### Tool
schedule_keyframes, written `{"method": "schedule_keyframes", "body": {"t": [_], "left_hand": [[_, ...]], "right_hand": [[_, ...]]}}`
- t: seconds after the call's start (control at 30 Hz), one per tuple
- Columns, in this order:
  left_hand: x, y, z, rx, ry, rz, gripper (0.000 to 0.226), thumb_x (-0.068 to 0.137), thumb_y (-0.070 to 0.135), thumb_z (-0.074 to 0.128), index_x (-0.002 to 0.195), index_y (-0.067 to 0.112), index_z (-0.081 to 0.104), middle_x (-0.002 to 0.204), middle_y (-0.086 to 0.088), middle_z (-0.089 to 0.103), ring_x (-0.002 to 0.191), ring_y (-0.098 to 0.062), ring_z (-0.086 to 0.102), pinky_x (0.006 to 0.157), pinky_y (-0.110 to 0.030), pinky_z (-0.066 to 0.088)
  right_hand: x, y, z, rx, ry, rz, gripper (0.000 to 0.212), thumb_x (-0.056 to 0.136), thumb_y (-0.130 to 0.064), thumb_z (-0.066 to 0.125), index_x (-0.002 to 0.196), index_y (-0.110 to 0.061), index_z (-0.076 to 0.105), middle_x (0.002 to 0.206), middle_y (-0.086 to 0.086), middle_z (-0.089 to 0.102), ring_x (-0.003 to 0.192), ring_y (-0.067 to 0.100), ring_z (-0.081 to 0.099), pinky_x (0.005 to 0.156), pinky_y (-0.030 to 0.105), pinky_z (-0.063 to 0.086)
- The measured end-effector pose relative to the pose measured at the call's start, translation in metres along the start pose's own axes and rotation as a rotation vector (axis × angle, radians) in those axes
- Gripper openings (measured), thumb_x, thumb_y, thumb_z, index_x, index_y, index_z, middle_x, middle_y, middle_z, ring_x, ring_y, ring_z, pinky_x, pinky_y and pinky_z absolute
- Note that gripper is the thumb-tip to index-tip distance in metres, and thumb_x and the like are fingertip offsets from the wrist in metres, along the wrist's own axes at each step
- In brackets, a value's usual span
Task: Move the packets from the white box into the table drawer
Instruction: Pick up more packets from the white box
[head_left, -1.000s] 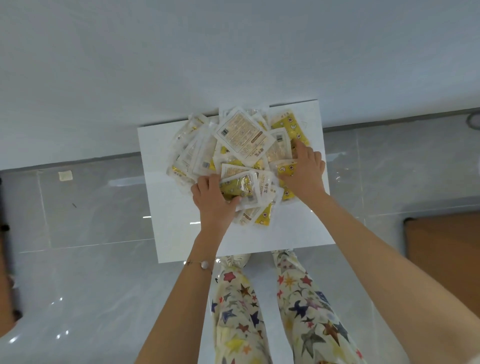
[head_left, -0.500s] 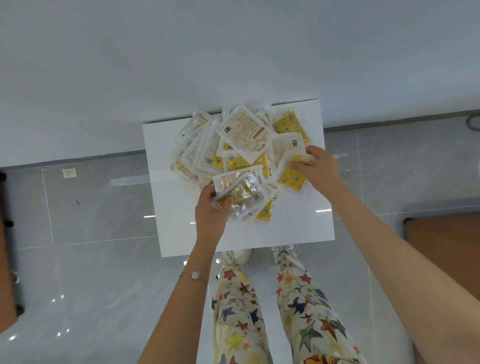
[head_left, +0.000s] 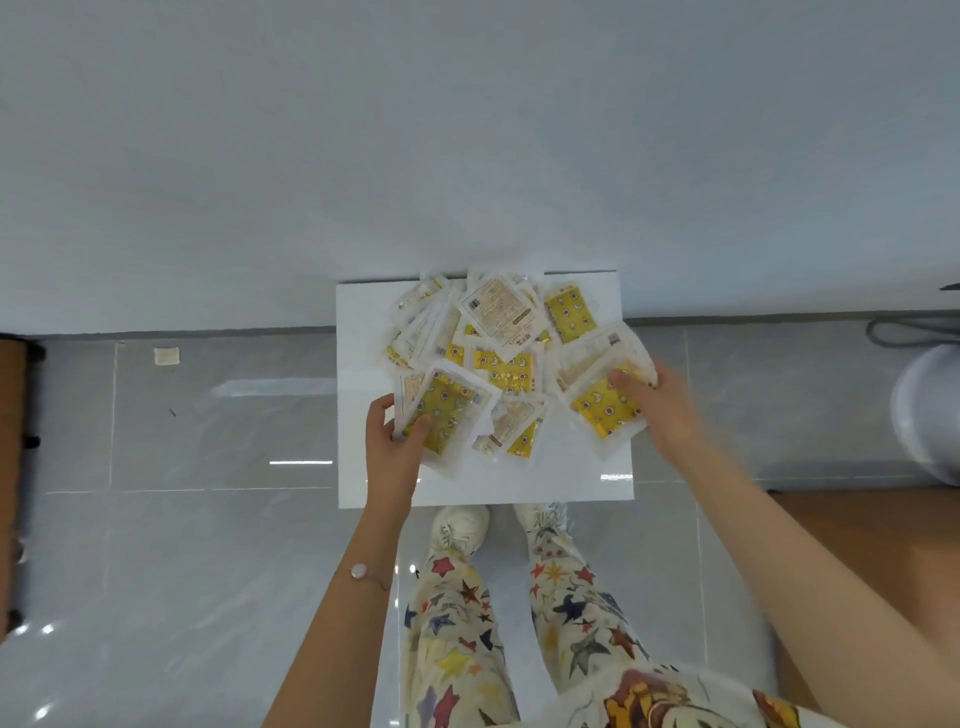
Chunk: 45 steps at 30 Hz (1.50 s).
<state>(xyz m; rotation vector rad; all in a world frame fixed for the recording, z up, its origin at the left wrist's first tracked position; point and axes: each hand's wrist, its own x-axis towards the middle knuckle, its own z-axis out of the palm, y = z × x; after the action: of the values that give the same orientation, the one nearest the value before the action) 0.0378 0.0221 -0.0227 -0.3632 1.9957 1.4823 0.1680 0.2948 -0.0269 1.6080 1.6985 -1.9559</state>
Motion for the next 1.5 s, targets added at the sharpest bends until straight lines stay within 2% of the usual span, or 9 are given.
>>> {"method": "schedule_keyframes", "body": {"t": [0.1,0.23,0.33,0.4,0.6,0.73,0.93,1.17,1.5], "left_hand": [[-0.029,0.032,-0.020,-0.164,-0.043,-0.060,0.042,0.091,0.006,0.060,0.131,0.016,0.049,0.113,-0.010,0.065,0.100,-0.024,0.066,0.082,-0.041,0.056],[-0.084,0.070,-0.058,-0.360,0.001,-0.096,0.038,0.093,0.005,0.056,0.131,0.008,0.050,0.123,-0.015,0.062,0.106,-0.029,0.064,0.075,-0.037,0.058],[-0.128,0.085,-0.101,-0.546,0.049,-0.081,0.032,0.094,0.008,0.055,0.126,0.009,0.052,0.116,-0.014,0.064,0.098,-0.026,0.066,0.068,-0.032,0.059],[-0.155,0.089,-0.139,-0.641,0.075,-0.042,0.031,0.095,0.009,0.053,0.126,0.009,0.053,0.111,-0.012,0.066,0.095,-0.024,0.067,0.071,-0.034,0.059],[-0.218,0.073,-0.267,-0.755,0.352,-0.003,0.033,0.093,0.008,0.058,0.125,0.010,0.053,0.114,-0.015,0.064,0.091,-0.022,0.067,0.060,-0.029,0.057],[-0.261,0.048,-0.355,-0.785,0.574,0.060,0.041,0.090,0.007,0.061,0.129,0.015,0.049,0.111,-0.008,0.066,0.092,-0.022,0.067,0.058,-0.029,0.056],[-0.317,0.003,-0.463,-0.763,0.778,0.135,0.042,0.088,0.010,0.066,0.124,0.023,0.049,0.111,-0.009,0.068,0.095,-0.027,0.069,0.073,-0.043,0.059],[-0.359,-0.047,-0.543,-0.877,0.970,0.133,0.043,0.089,0.013,0.066,0.125,0.026,0.046,0.111,-0.006,0.068,0.093,-0.021,0.070,0.068,-0.036,0.058],[-0.361,-0.104,-0.632,-1.110,1.200,0.093,0.039,0.089,0.011,0.065,0.116,0.033,0.048,0.110,-0.003,0.067,0.093,-0.019,0.069,0.067,-0.034,0.056]], "right_hand": [[-0.045,-0.038,0.011,0.001,-0.069,-0.016,0.021,0.089,-0.019,0.066,0.109,-0.015,0.064,0.102,0.009,0.072,0.086,0.022,0.071,0.072,0.036,0.057],[-0.109,-0.088,0.038,0.027,-0.207,0.017,0.027,0.086,-0.022,0.070,0.112,-0.021,0.060,0.111,0.008,0.069,0.097,0.025,0.069,0.087,0.046,0.055],[-0.155,-0.122,0.065,-0.006,-0.346,0.016,0.052,0.080,-0.016,0.075,0.127,-0.021,0.052,0.117,0.007,0.066,0.102,0.026,0.068,0.091,0.053,0.052],[-0.185,-0.137,0.092,-0.051,-0.410,-0.022,0.053,0.081,-0.011,0.073,0.127,-0.021,0.050,0.118,0.007,0.065,0.103,0.027,0.067,0.091,0.054,0.052],[-0.274,-0.150,0.212,-0.188,-0.535,-0.224,0.051,0.080,-0.017,0.075,0.125,-0.025,0.053,0.115,0.003,0.067,0.100,0.024,0.068,0.085,0.049,0.056],[-0.333,-0.145,0.312,-0.223,-0.668,-0.308,0.051,0.081,-0.010,0.074,0.124,-0.022,0.049,0.110,0.004,0.065,0.097,0.024,0.068,0.075,0.043,0.059],[-0.412,-0.126,0.439,-0.369,-0.833,-0.404,0.049,0.082,-0.009,0.073,0.121,-0.023,0.046,0.104,0.000,0.063,0.087,0.017,0.068,0.055,0.025,0.056],[-0.486,-0.074,0.557,-0.480,-0.983,-0.388,0.055,0.082,-0.010,0.073,0.128,-0.018,0.044,0.114,0.010,0.064,0.095,0.028,0.069,0.064,0.035,0.060],[-0.534,-0.027,0.712,-0.639,-1.146,-0.326,0.049,0.083,-0.011,0.072,0.122,-0.022,0.045,0.117,0.007,0.064,0.090,0.021,0.069,0.068,0.036,0.059]]}}
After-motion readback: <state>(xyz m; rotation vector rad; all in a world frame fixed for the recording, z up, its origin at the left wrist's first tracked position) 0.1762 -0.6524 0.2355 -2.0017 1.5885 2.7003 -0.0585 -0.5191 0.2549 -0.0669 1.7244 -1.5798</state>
